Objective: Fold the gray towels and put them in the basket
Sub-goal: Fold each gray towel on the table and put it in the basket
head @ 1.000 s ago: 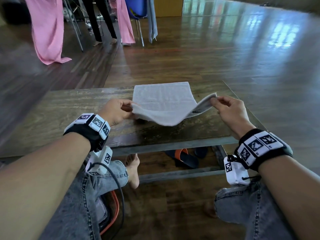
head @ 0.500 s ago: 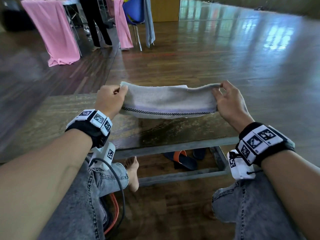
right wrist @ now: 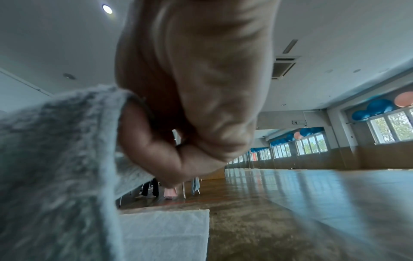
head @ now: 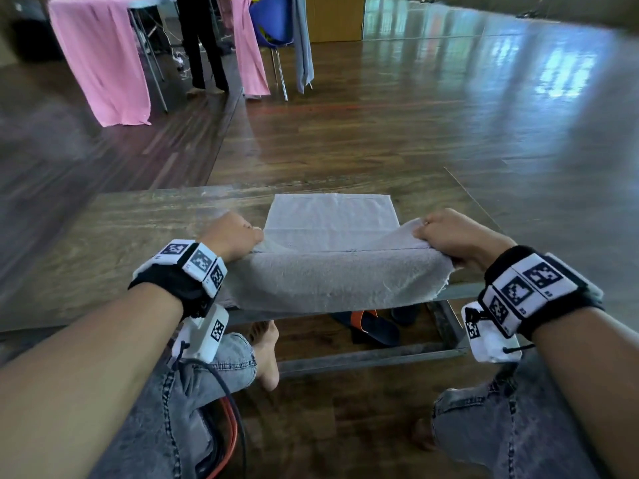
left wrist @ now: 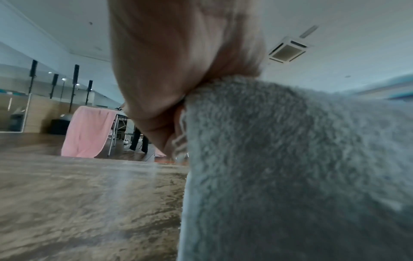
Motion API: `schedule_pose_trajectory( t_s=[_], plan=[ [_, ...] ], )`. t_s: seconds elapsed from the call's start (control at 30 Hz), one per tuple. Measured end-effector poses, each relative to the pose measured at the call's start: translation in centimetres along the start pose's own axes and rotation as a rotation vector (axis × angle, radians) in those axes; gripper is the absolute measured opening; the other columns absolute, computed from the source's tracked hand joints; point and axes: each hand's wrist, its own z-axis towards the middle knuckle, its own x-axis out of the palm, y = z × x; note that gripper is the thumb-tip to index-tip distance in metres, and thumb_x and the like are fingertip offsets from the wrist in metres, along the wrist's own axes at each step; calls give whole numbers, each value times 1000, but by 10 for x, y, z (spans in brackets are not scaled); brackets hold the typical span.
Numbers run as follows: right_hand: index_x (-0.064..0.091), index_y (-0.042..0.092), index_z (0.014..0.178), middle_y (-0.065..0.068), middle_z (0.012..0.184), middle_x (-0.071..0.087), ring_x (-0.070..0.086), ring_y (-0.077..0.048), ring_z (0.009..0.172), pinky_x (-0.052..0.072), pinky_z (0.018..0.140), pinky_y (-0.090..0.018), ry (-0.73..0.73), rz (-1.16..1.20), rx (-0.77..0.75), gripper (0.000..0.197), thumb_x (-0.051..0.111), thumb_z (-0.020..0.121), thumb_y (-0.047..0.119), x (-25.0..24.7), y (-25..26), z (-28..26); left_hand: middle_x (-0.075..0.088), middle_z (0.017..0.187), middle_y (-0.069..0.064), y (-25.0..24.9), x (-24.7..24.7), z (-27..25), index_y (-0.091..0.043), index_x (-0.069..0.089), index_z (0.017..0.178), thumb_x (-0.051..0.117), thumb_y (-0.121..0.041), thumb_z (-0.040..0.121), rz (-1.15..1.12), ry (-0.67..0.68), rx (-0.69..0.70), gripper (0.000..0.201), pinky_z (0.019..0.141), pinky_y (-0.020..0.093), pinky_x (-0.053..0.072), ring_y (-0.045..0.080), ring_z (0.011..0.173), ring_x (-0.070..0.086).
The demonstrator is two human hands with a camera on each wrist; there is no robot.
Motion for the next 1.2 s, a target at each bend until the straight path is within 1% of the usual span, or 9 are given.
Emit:
schedule_pose_trajectory(
  t_s=[0.17,0.3,0.5,0.63,0.73,0.83,1.03,1.1,1.2],
  plan=[
    [49,12,79,-3,64,41,38,-14,44,30,37,-17,-166,-23,-52,21,49,100,17,7,-9,36,33,54,4,-2,8,27,-16,33,57,55,-24,94,-29,-122,2,44,50,30,19,21,49,31],
    [50,14,92,-6,94,54,51,-28,85,34,65,-30,-254,-200,-86,17,47,103,27,7,-12,75,48,56,1,-7,14,68,-7,53,66,52,-21,96,-23,-240,29,34,48,29,28,21,52,45],
    [57,13,114,-17,118,61,54,-32,95,37,75,-32,-267,-298,-70,22,47,104,30,8,-9,144,61,76,14,-9,37,143,-5,58,80,49,-24,97,31,-280,43,28,54,33,33,27,65,50],
    [56,11,128,-21,134,56,50,-30,96,36,79,-31,-231,-346,-49,32,46,104,29,10,-1,193,53,73,8,-14,43,191,-9,53,79,48,-24,97,54,-279,25,24,51,34,27,24,60,42],
    [59,12,122,-22,130,58,52,-28,87,38,73,-29,-189,-382,-30,28,47,103,29,17,-1,223,46,66,4,-15,54,214,-8,49,72,46,-20,98,96,-306,-11,28,53,35,25,26,61,42],
    [57,12,92,-23,118,61,57,-28,80,42,69,-30,-182,-405,-10,17,52,99,27,28,-1,240,46,69,5,-12,67,221,-10,43,72,44,-20,99,120,-283,-40,29,51,35,25,25,62,43],
    [55,17,119,-19,144,42,38,-39,132,39,106,-46,-72,-505,0,27,60,96,30,46,-4,242,59,82,4,-20,70,210,-14,52,94,55,-28,89,137,-242,-53,15,48,30,28,18,62,50],
    [58,14,106,-21,134,52,45,-34,123,42,99,-40,-104,-461,-6,16,61,94,25,46,0,237,64,84,4,-32,69,203,-15,55,94,55,-26,88,131,-217,10,13,49,30,34,22,68,57],
    [66,6,93,-14,98,65,57,-26,88,42,61,-23,-184,-275,-92,13,64,90,18,44,8,221,67,93,4,-54,68,190,-15,59,102,57,-25,92,39,-115,182,14,63,38,55,21,76,64]
  ],
)
